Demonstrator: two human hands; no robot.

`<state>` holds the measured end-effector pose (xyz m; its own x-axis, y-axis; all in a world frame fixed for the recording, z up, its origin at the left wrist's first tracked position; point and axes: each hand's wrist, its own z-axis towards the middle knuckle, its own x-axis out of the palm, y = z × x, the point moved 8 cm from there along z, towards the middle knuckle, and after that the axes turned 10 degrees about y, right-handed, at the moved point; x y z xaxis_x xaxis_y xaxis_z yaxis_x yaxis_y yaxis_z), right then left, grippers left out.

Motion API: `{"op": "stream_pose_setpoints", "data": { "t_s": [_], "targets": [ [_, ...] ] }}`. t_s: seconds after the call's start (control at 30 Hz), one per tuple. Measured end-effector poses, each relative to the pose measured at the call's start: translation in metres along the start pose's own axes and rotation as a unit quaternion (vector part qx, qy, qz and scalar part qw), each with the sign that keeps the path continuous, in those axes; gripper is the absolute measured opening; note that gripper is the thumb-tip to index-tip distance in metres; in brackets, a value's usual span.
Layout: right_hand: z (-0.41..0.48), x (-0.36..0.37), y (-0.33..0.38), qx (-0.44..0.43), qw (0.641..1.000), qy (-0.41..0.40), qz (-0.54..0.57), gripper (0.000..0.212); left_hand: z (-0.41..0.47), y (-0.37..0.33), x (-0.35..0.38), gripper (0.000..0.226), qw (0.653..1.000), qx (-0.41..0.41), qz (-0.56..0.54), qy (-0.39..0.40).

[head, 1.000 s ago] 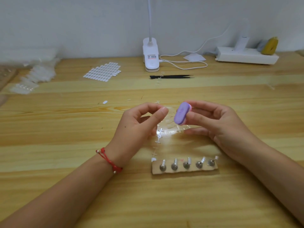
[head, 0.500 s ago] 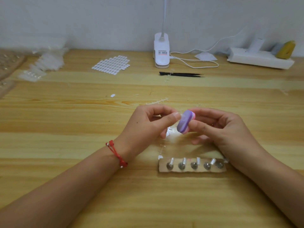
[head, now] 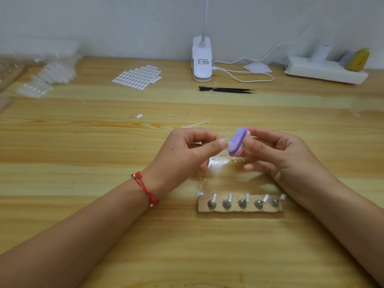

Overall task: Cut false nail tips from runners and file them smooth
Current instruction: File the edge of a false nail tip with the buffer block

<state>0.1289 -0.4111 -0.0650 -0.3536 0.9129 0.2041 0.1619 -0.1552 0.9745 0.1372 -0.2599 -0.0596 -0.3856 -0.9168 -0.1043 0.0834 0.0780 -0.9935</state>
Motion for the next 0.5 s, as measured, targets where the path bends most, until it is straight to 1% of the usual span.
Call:
{"op": "stream_pose_setpoints", "data": {
  "t_s": [0.1, 0.23, 0.37, 0.5],
  "targets": [
    [0.0, 0.009, -0.001, 0.019, 0.998, 0.039, -0.035, 0.03, 0.001, 0.002, -0.003, 0.009, 1.0, -0.005, -0.002, -0.011],
    [0.001, 0.0, 0.0, 0.002, 1.0, 0.006, 0.006, 0.024, 0.0, 0.001, -0.001, 0.01, 1.0, -0.011, 0.004, -0.005],
    [0.0, 0.009, -0.003, 0.035, 0.998, 0.05, -0.032, 0.033, 0.001, 0.002, -0.001, 0.01, 1.0, -0.025, -0.004, 0.005],
    [0.002, -0.003, -0.003, 0.029, 0.999, 0.009, 0.037, 0.024, 0.002, 0.003, 0.004, 0.014, 0.998, -0.044, -0.004, 0.036]
  ]
}}
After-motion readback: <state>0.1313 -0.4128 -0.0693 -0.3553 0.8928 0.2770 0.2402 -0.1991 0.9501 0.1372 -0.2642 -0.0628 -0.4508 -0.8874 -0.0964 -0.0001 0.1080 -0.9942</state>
